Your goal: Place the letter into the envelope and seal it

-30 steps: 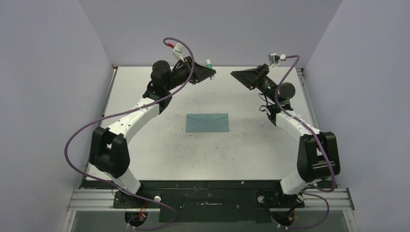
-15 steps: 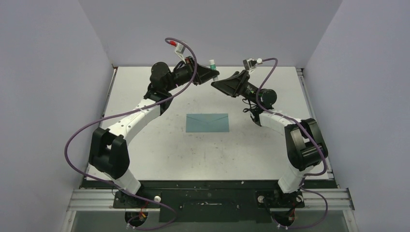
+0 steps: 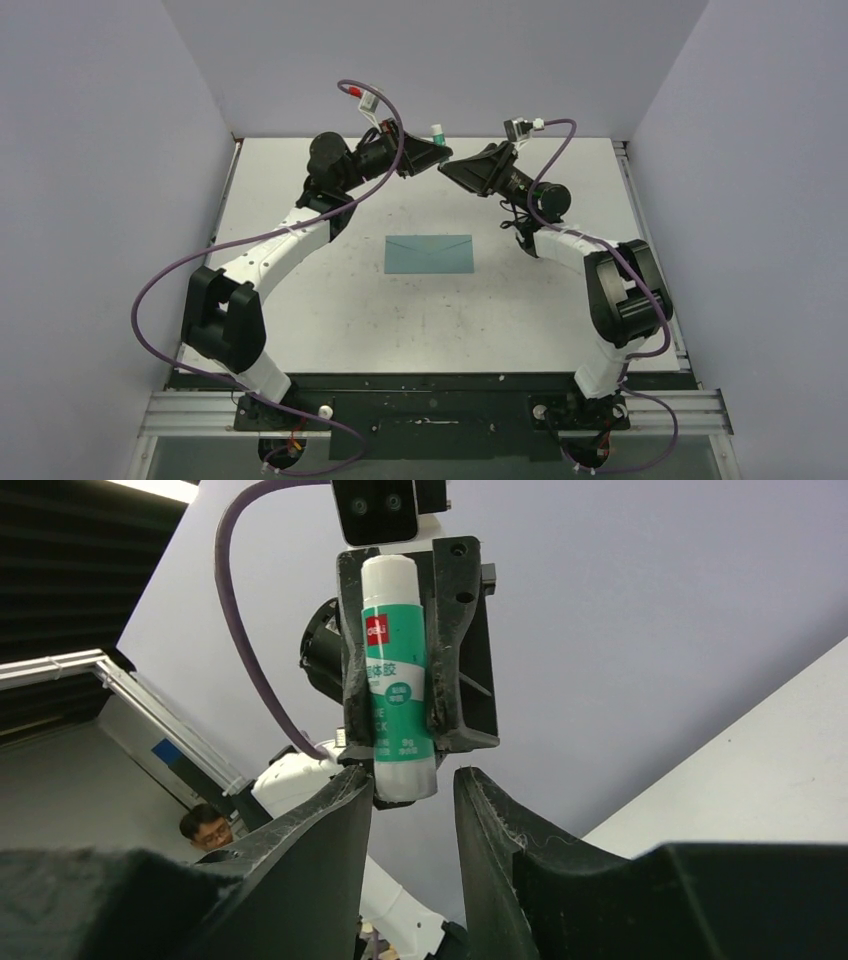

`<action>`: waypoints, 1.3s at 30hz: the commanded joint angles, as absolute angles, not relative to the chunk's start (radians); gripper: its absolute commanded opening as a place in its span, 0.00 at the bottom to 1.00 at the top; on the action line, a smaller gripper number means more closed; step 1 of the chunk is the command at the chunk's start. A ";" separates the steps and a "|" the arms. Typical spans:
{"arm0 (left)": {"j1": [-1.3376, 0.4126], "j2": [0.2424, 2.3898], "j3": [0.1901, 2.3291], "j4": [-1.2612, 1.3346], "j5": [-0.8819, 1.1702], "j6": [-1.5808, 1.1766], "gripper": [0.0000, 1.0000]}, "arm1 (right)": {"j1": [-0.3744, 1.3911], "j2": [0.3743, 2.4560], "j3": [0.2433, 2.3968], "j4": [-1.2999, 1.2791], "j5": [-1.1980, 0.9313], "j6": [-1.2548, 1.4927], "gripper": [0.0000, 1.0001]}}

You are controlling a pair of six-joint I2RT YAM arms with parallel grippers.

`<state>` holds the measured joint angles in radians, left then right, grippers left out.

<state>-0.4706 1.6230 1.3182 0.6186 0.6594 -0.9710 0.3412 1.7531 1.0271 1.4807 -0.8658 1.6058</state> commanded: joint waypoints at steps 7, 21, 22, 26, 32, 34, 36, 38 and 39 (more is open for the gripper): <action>-0.478 1.582 1.321 0.679 0.649 -0.992 0.00 | 0.354 1.740 1.075 1.453 -0.851 1.523 0.10; -0.500 1.552 1.335 0.523 0.476 -0.948 0.00 | 0.503 1.554 1.288 0.107 -0.322 0.195 0.05; -0.500 1.552 1.338 0.505 0.457 -0.948 0.00 | 0.525 1.550 1.292 0.081 -0.253 0.142 0.05; -0.500 1.548 1.340 0.452 0.402 -0.951 0.00 | 0.574 1.550 1.293 0.050 -0.137 0.060 0.05; -0.498 1.559 1.330 0.438 0.379 -0.943 0.00 | 0.587 1.537 1.286 0.045 -0.222 0.123 0.05; -0.495 1.570 1.335 0.434 0.385 -0.935 0.00 | 0.581 1.525 1.277 0.048 -0.265 0.171 0.07; -0.491 1.578 1.341 0.428 0.393 -0.924 0.00 | 0.565 1.510 1.268 0.055 -0.335 0.213 0.21; -0.487 1.586 1.351 0.418 0.406 -0.902 0.00 | 0.540 1.490 1.256 0.063 -0.389 0.258 0.35; -0.486 1.589 1.355 0.410 0.412 -0.889 0.00 | 0.523 1.479 1.247 0.075 -0.414 0.281 0.45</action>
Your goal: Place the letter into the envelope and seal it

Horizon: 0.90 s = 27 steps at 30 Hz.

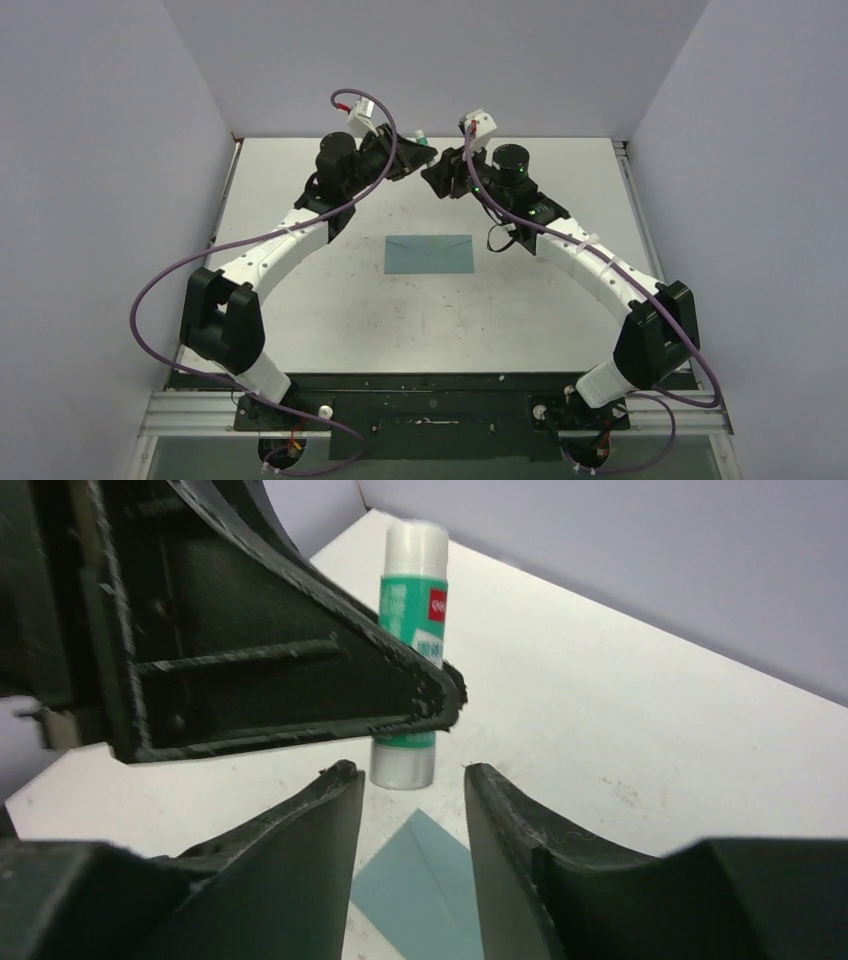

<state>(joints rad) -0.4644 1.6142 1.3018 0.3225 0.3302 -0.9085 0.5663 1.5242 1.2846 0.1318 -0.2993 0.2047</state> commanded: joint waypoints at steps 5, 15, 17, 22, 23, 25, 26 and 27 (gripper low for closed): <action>-0.480 1.598 1.372 0.360 0.457 -0.763 0.00 | 0.395 1.408 1.204 0.122 -0.571 0.397 0.75; -0.489 1.592 1.438 0.235 0.618 -0.377 0.00 | 0.246 1.300 1.203 0.121 -0.701 0.558 0.81; -0.489 1.585 1.441 0.236 0.660 -0.315 0.00 | 0.236 1.301 1.215 0.148 -0.722 0.596 0.81; -0.490 1.578 1.442 0.259 0.719 -0.263 0.00 | 0.225 1.328 1.267 0.221 -0.786 0.662 0.82; -0.489 1.579 1.440 0.270 0.732 -0.264 0.00 | 0.225 1.336 1.274 0.251 -0.799 0.676 0.82; -0.489 1.581 1.435 0.293 0.760 -0.272 0.00 | 0.228 1.356 1.283 0.294 -0.814 0.706 0.81; -0.489 1.581 1.433 0.304 0.771 -0.284 0.00 | 0.232 1.367 1.292 0.306 -0.822 0.713 0.80; -0.489 1.582 1.431 0.314 0.780 -0.292 0.00 | 0.237 1.380 1.300 0.312 -0.823 0.714 0.79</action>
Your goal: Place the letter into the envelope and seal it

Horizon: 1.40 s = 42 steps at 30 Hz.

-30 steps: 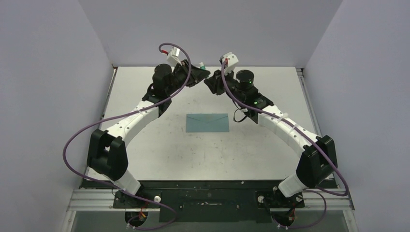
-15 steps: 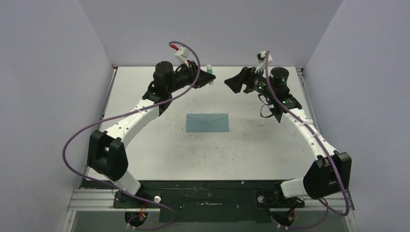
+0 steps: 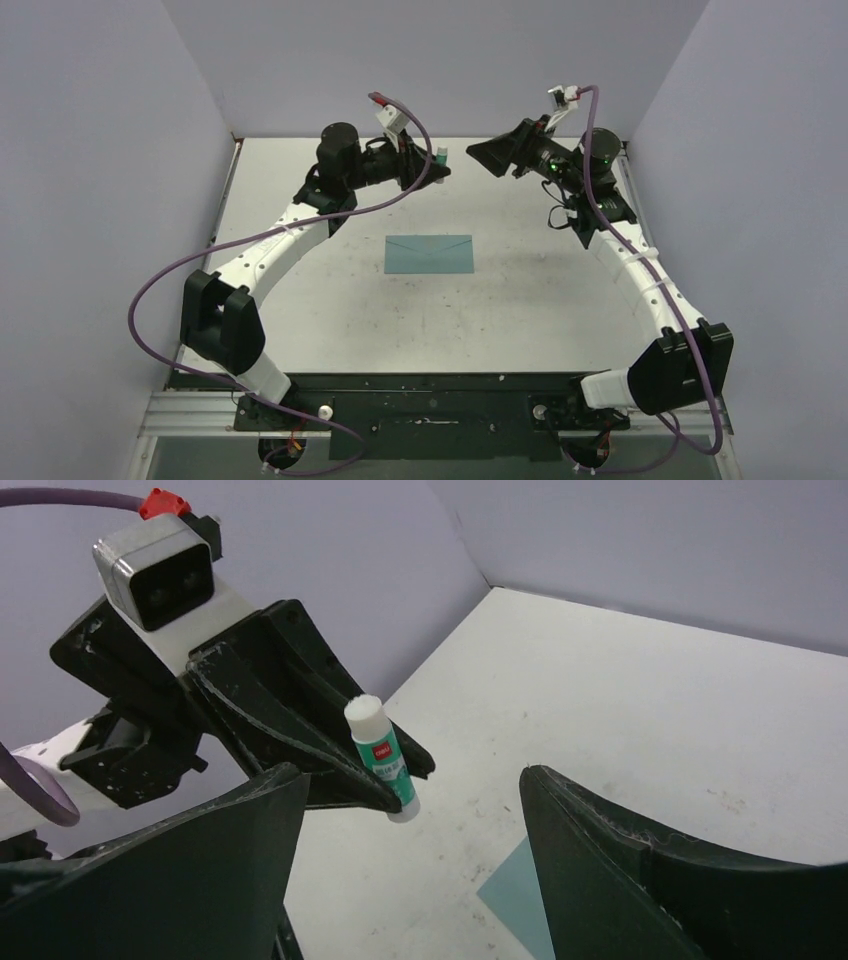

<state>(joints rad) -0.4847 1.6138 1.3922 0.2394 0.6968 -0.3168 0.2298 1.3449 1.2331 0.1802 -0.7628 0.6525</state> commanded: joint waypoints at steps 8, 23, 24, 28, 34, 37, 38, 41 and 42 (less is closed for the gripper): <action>-0.499 1.577 1.421 0.333 0.793 -0.320 0.00 | 0.367 1.457 1.393 0.208 -0.743 0.607 0.71; -0.497 1.535 1.355 0.436 0.772 -0.442 0.00 | 0.430 1.447 1.396 0.107 -0.557 0.535 0.23; -0.496 1.533 1.352 0.436 0.760 -0.453 0.04 | 0.429 1.446 1.398 0.105 -0.551 0.543 0.21; -0.492 1.523 1.313 0.484 0.707 -0.511 0.34 | 0.429 1.429 1.381 0.160 -0.502 0.647 0.16; -0.492 1.550 1.272 0.590 0.681 -0.604 0.45 | 0.422 1.414 1.337 0.307 -0.510 0.806 0.16; -0.491 1.559 1.278 0.586 0.672 -0.594 0.42 | 0.409 1.425 1.321 0.361 -0.539 0.879 0.16; -0.491 1.561 1.281 0.581 0.672 -0.585 0.40 | 0.407 1.429 1.318 0.372 -0.551 0.895 0.16; -0.490 1.571 1.293 0.569 0.669 -0.577 0.24 | 0.403 1.436 1.306 0.394 -0.565 0.930 0.17; -0.489 1.575 1.296 0.569 0.670 -0.576 0.17 | 0.402 1.436 1.304 0.395 -0.567 0.935 0.18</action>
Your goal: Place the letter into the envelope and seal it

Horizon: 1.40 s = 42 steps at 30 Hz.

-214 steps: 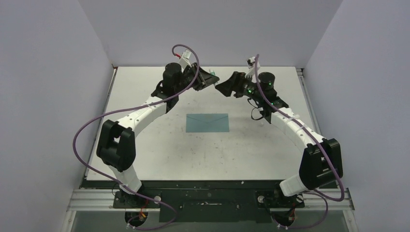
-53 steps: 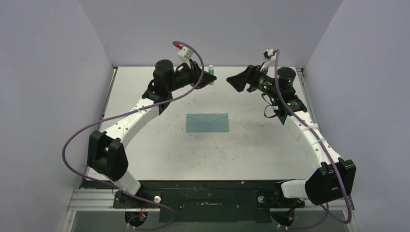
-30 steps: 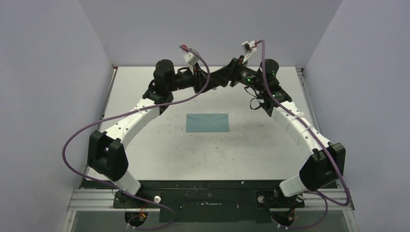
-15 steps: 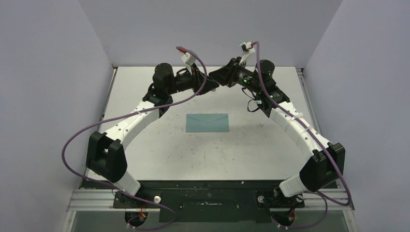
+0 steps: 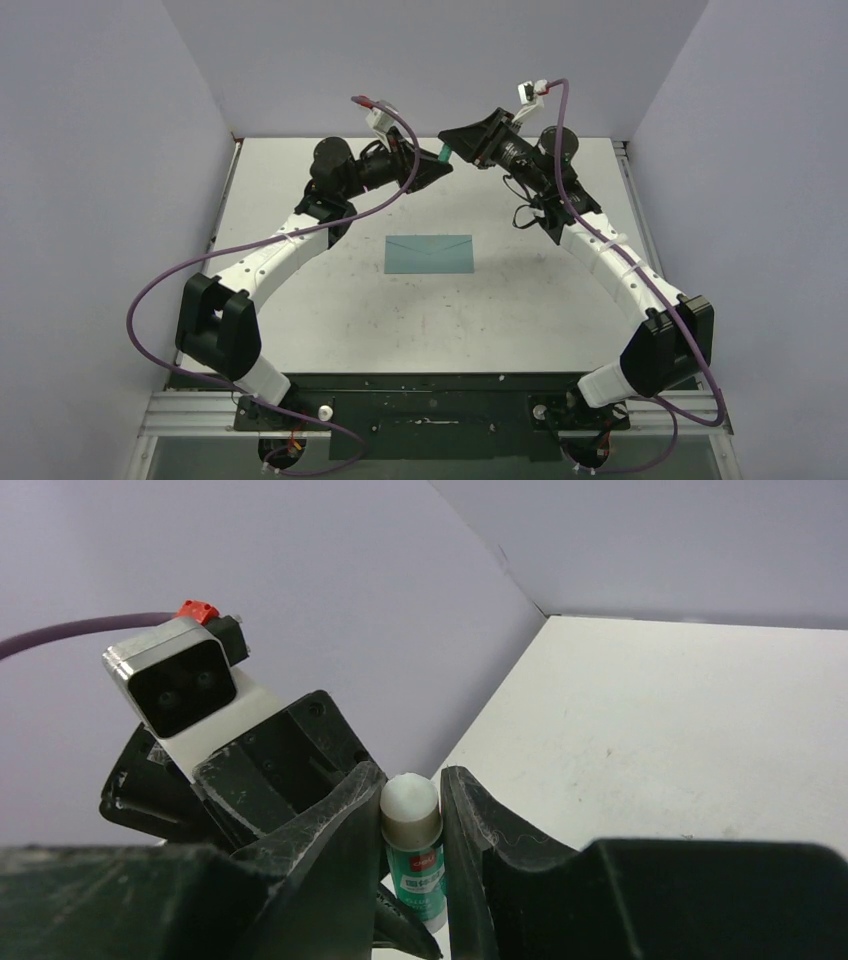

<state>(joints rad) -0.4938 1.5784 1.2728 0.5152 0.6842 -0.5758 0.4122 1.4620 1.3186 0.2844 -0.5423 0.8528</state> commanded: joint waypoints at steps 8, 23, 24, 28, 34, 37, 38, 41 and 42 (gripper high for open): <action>-0.455 1.598 1.280 0.560 0.626 -0.555 0.00 | 0.354 1.388 1.302 0.215 -0.497 0.806 0.86; -0.432 1.588 1.172 0.598 0.628 -0.445 0.00 | 0.115 1.403 1.232 -0.543 -0.009 0.518 0.88; -0.434 1.587 1.172 0.604 0.659 -0.410 0.00 | 0.090 1.408 1.218 -0.556 -0.015 0.527 0.88; -0.440 1.565 1.120 0.727 0.746 -0.319 0.00 | 0.032 1.427 1.171 -0.570 -0.057 0.533 0.86; -0.440 1.556 1.109 0.756 0.806 -0.243 0.00 | 0.022 1.487 1.150 -0.597 -0.042 0.520 0.83; -0.440 1.554 1.108 0.757 0.816 -0.227 0.00 | 0.022 1.526 1.146 -0.603 -0.046 0.509 0.76; -0.441 1.554 1.108 0.757 0.818 -0.227 0.00 | 0.022 1.539 1.148 -0.607 -0.044 0.506 0.73; -0.447 1.554 1.105 0.758 0.819 -0.226 0.00 | 0.023 1.574 1.146 -0.615 -0.035 0.489 0.68; -0.449 1.554 1.103 0.758 0.815 -0.226 0.00 | 0.026 1.586 1.147 -0.620 -0.033 0.481 0.66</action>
